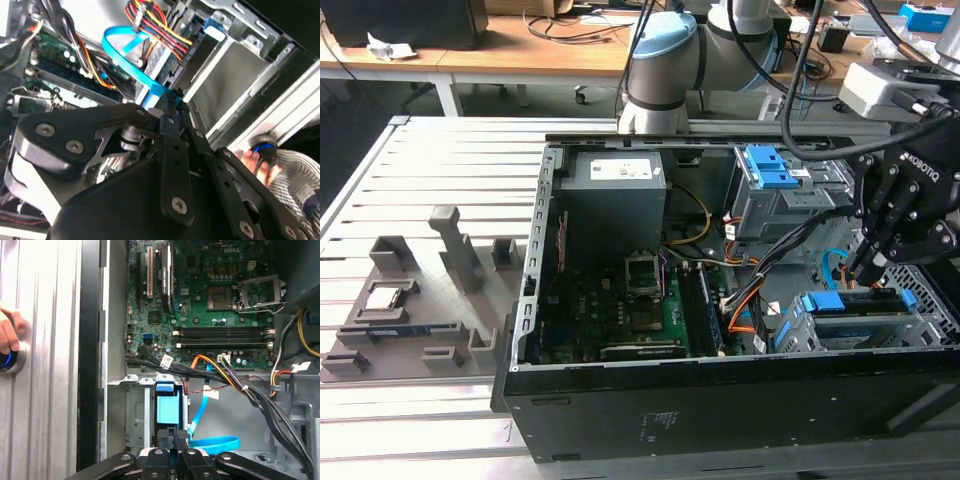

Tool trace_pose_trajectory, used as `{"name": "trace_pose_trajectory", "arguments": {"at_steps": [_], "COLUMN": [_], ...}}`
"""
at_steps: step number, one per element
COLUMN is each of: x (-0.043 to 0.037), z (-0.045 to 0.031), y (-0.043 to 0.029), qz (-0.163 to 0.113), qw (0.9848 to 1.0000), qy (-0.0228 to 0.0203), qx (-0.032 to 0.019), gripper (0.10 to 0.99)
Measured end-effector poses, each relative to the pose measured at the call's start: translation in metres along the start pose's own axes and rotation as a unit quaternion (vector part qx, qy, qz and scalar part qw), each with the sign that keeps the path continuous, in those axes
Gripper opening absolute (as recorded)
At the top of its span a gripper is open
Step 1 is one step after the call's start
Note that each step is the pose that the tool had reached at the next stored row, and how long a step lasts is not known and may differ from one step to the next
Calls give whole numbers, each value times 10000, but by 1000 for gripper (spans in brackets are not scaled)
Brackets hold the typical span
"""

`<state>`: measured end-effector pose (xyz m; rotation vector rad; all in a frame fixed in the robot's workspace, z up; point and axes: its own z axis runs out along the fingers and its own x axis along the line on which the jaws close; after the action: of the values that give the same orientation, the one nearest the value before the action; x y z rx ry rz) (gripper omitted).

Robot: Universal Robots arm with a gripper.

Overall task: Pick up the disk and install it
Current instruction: 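Insert the second disk wire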

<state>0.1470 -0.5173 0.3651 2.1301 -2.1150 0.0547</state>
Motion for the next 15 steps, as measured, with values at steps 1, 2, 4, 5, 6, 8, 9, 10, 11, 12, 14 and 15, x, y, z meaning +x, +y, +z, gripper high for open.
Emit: {"name": "trace_pose_trajectory", "arguments": {"at_steps": [1, 2, 4, 5, 6, 8, 9, 10, 11, 12, 14, 15], "x": [-2, -7, -12, -16, -17, -18, -17, -1, 17, 41, 62, 68], "z": [16, 52, 97, 122, 137, 143, 149, 155, 163, 172, 185, 191], "y": [-3, -13, -26, -34, -45, -58, -60, -62, -64, -64, -64, -66], "qz": [-4, -16, -26, -31, -40, -54, -61, -67, -72, -74, -76, -77], "qw": [10000, 10000, 10000, 10000, 10000, 10000, 9999, 9998, 9997, 9996, 9995, 9995], "qy": [0, -2, -2, -3, -13, -79, -144, -189, -231, -260, -292, -315], "qx": [1, 2, 3, 4, 5, 8, 9, 10, 11, 11, 12, 12], "gripper": [161, 161, 161, 161, 161, 161, 161, 161, 161, 161, 161, 161]}}
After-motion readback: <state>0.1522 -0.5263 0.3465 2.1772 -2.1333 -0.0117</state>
